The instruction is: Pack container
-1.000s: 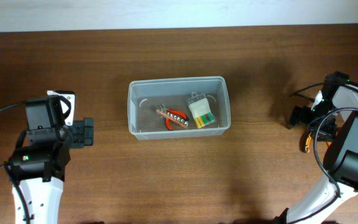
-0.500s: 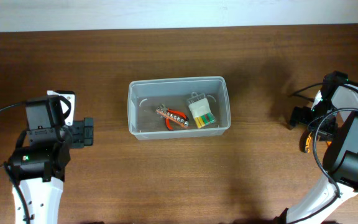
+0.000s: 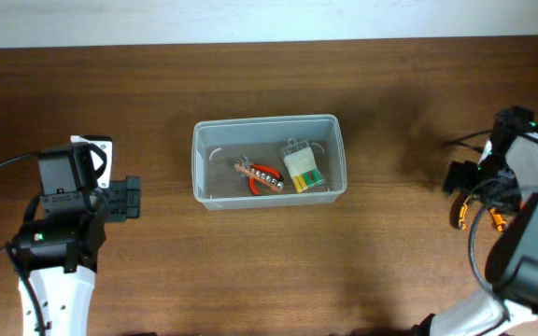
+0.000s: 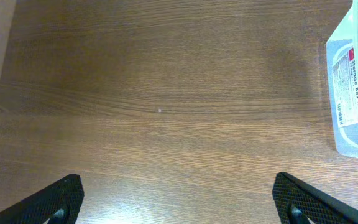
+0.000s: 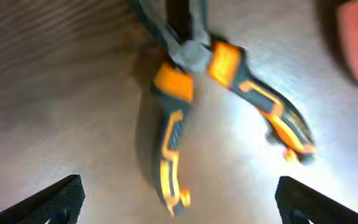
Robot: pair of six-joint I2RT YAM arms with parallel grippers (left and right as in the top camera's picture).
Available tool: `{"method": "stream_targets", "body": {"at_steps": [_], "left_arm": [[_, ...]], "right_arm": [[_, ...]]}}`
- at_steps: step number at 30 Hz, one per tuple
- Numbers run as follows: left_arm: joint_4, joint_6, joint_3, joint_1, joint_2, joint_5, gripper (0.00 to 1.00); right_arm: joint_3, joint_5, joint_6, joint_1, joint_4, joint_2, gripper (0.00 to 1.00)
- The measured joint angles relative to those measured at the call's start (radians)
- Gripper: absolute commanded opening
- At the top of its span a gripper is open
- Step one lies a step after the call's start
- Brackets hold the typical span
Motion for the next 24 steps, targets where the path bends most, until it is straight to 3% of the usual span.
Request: {"method": "stream_targets", "body": {"at_steps": [5,24], "left_arm": [[0.0,0.0,0.0,0.0,0.0,0.0,0.99],[0.001,0.0,0.0,0.0,0.0,0.0,0.99]], "right_arm": [[-0.072,0.0,0.0,0.0,0.042,-0.094,0.99],[-0.119,-0.003,0.0,0.0,0.181,-0.097,0.99]]}}
